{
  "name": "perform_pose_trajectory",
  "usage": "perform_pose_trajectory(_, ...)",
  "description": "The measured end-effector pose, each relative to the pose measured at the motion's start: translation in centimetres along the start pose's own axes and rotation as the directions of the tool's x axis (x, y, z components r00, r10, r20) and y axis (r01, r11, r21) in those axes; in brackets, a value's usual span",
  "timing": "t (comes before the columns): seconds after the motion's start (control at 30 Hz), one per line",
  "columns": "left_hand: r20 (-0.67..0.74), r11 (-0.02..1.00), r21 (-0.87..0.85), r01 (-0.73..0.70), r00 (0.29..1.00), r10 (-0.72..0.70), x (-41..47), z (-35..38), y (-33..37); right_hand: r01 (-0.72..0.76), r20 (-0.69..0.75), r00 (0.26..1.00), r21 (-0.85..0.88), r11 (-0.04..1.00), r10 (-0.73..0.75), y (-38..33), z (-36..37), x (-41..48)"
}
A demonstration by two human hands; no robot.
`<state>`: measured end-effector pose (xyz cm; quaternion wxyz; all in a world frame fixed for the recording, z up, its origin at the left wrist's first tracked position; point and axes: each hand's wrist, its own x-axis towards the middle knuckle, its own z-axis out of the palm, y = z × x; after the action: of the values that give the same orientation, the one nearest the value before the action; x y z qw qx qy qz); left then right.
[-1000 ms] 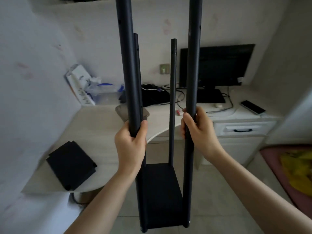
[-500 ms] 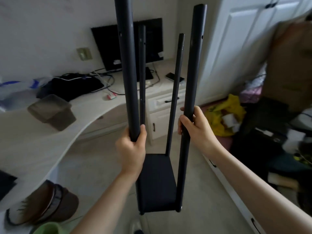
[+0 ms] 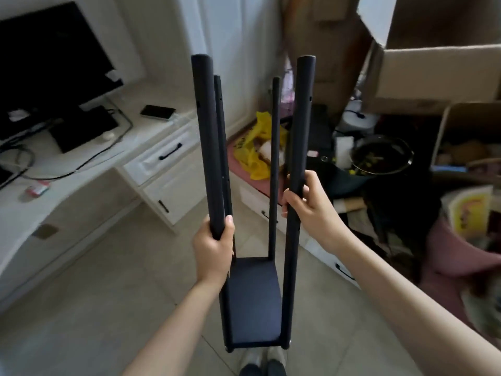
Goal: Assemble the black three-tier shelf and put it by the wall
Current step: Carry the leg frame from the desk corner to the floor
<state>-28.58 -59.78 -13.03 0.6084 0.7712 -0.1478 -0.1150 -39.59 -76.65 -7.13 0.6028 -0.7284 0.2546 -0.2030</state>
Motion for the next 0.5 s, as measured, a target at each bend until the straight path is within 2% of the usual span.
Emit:
perform_pose_trajectory(0.2,0.353,0.999,-0.008,0.053,0.935,-0.046,1.5,3.7,-1.0,-0.095,-0.215,0.973,-0.029,0.995,0.087,3.5,-1.6,-3.6)
perform_pose_trajectory(0.5,0.594,1.0,0.008,0.023,0.804,-0.024,0.2,8.1,-2.3,-0.257,-0.382,0.892,0.005,0.966,0.239,8.2,-2.6,-11.0)
